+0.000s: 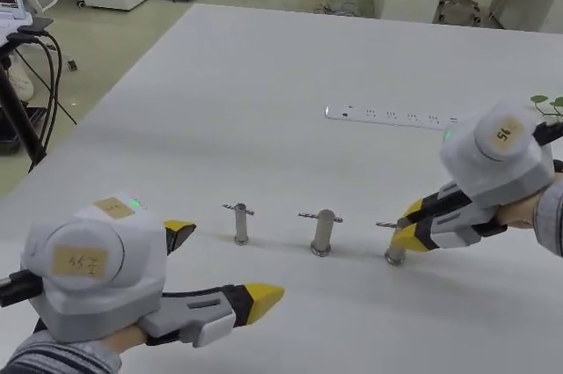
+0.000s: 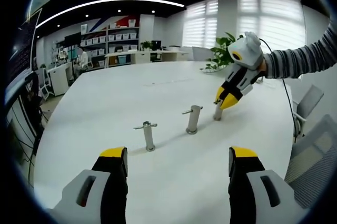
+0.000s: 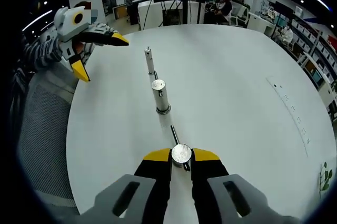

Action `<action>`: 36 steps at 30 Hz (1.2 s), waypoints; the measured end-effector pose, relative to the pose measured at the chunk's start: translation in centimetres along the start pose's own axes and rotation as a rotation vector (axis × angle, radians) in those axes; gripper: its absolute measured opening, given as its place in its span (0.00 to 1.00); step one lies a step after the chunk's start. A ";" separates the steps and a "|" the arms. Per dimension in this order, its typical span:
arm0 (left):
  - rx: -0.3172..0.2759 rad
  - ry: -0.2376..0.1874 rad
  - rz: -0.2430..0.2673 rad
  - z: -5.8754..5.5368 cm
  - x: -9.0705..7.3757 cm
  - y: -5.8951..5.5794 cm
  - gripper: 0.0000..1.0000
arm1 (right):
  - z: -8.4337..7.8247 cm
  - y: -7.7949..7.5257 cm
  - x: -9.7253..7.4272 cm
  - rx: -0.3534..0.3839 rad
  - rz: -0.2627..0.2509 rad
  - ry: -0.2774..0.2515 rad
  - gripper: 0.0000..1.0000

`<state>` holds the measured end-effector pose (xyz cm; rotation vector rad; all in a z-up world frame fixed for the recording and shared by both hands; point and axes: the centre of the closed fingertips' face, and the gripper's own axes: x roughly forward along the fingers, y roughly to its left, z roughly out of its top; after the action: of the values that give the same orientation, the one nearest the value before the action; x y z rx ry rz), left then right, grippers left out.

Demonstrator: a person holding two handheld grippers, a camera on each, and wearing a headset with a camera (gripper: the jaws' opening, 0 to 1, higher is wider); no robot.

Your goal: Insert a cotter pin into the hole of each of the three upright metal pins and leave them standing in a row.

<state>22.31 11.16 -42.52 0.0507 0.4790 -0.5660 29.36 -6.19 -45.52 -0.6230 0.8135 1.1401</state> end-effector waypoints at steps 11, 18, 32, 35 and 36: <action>-0.014 0.002 0.021 -0.5 0.2 0.6 0.83 | -0.2 -0.1 0.0 -0.007 0.018 -0.007 0.09; -0.031 -0.009 0.024 -0.3 0.2 0.7 0.88 | -0.1 0.0 0.0 -0.013 0.012 -0.006 0.09; -0.068 -0.034 0.041 0.1 -0.1 1.1 0.98 | 1.4 0.8 -2.9 0.158 -0.128 -0.183 0.36; -0.084 -0.048 0.042 0.4 -0.2 1.2 0.99 | 1.4 1.4 -3.6 0.196 -0.170 -0.214 0.44; -0.086 -0.051 0.041 0.5 -0.2 1.2 0.99 | 1.4 1.6 -3.8 0.199 -0.180 -0.220 0.48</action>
<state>22.99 12.15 -42.10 -0.0355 0.4510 -0.5049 27.45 -6.64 -41.64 -0.3888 0.6578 0.9310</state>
